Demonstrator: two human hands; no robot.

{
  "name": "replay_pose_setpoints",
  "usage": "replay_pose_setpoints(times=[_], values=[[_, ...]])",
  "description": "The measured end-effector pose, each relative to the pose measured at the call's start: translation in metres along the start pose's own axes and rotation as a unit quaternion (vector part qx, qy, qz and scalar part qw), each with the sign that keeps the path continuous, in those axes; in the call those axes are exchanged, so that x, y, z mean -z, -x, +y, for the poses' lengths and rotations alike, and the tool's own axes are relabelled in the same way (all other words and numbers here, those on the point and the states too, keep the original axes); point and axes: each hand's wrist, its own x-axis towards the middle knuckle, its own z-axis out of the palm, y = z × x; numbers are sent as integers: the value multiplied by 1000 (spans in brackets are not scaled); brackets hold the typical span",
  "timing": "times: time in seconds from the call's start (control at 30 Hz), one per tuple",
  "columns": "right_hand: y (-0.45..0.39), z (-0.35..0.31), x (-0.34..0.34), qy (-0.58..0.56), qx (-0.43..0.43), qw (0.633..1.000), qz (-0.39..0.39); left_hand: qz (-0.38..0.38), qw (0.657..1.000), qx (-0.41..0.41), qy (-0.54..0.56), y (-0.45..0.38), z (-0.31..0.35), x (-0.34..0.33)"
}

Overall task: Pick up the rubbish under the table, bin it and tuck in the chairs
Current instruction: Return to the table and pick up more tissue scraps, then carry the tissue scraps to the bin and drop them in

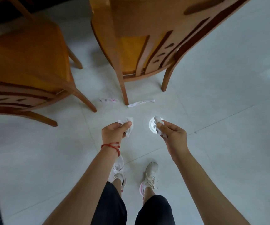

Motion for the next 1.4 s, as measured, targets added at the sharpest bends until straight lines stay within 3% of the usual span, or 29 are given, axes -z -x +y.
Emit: replay_pose_setpoints(times=[0.43, 0.63, 0.7, 0.93, 1.13, 1.4], values=[[114, -86, -78, 27, 49, 998, -11, 26, 997, -29, 64, 85, 98, 67], [135, -95, -117, 31, 61, 996, -54, 46, 998, -24, 33, 90, 118, 120], [139, -94, -130, 46, 63, 994, -75, 56, 996, -31, 70, 93, 122, 134], [139, -93, -174, 136, 73, 977, -144, 161, 979, -76, 94, 110, 125, 164], [140, -92, -204, 242, 61, 939, -237, 271, 940, -66, 195, 127, 105, 174], [164, -77, -220, 357, 27, 857, -370, 405, 840, -29, 360, 178, 54, 170]])
